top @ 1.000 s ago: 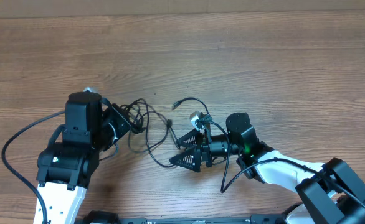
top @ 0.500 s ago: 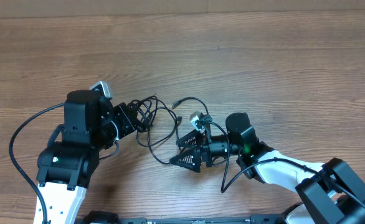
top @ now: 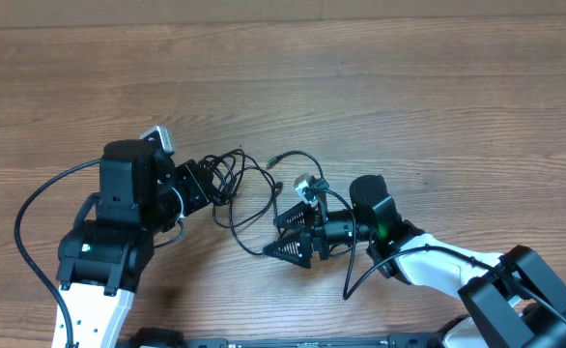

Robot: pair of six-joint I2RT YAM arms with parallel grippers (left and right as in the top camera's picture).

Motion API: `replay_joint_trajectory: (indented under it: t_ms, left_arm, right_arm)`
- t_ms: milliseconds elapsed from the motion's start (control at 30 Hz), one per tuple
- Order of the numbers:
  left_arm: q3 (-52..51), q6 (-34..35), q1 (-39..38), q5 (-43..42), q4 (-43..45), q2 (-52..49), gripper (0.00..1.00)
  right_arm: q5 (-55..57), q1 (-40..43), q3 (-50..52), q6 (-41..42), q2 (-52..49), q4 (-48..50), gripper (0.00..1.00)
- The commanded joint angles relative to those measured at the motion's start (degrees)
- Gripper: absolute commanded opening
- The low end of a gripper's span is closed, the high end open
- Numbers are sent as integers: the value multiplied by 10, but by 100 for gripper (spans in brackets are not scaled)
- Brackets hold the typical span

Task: Untangle cables

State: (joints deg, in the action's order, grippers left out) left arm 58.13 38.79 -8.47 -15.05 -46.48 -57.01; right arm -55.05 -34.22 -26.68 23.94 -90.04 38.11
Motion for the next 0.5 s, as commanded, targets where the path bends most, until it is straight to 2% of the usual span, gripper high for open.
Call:
replay_joint_trajectory:
  t_ms: [0, 467]
  left_arm:
    - [11, -11, 5, -13, 3, 1, 4]
    - [11, -11, 5, -11, 2, 1, 4]
  right_arm:
    - [4, -2, 0, -5, 6, 3, 100]
    - [4, -2, 0, -5, 6, 3, 100]
